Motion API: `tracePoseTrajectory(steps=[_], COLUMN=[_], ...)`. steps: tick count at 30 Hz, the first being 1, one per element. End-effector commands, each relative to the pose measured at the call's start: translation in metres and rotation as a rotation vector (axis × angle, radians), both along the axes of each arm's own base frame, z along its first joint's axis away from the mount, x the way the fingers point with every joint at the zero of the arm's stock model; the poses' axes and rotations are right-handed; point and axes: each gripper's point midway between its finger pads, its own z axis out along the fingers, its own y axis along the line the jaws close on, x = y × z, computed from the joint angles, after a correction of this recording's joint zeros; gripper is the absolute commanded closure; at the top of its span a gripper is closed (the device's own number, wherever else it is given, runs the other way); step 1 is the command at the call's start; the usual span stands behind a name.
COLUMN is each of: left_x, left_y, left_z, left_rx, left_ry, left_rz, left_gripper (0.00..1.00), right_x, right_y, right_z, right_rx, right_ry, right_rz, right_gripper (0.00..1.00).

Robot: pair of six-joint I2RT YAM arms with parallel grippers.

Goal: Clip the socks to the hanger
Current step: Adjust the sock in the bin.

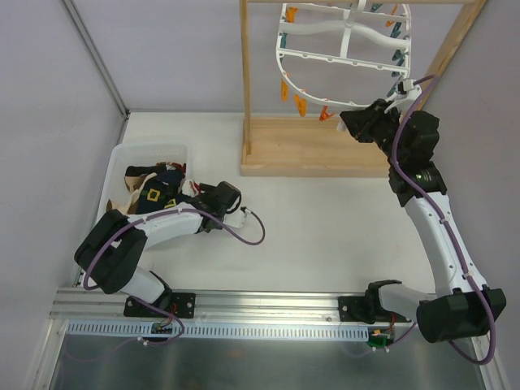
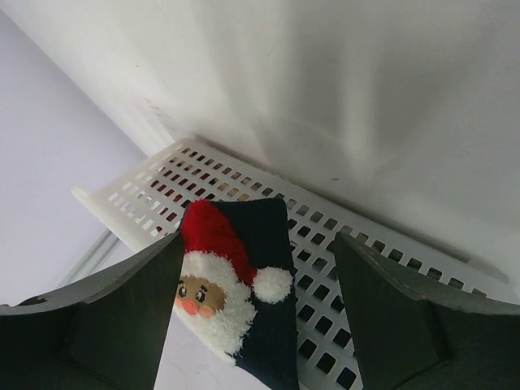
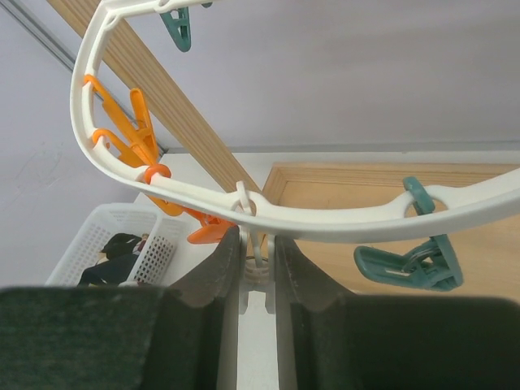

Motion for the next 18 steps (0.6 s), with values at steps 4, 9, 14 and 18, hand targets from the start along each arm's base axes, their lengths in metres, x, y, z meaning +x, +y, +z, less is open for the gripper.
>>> tracePoseTrajectory(steps=[4, 9, 14, 18], left_x=[0.005, 0.023, 0.037, 0.047], left_y=[0.008, 0.003, 0.003, -0.004], left_z=[0.001, -0.002, -0.003, 0.008], left_rx=[-0.005, -0.022, -0.046, -0.114], left_ry=[0.011, -0.012, -0.042, -0.086], left_rz=[-0.006, 0.021, 0.056, 0.101], left_gripper=[0.24, 0.27, 0.42, 0.83], right_x=[-0.005, -0.007, -0.01, -0.01], right_y=[0.004, 0.002, -0.004, -0.003], right_z=[0.009, 0.013, 0.009, 0.007], right_rx=[0.008, 0.0, -0.02, -0.017], right_ry=[0.003, -0.012, 0.001, 0.002], right_rz=[0.035, 0.028, 0.002, 0.003], right_gripper=[0.99, 0.99, 0.99, 0.99])
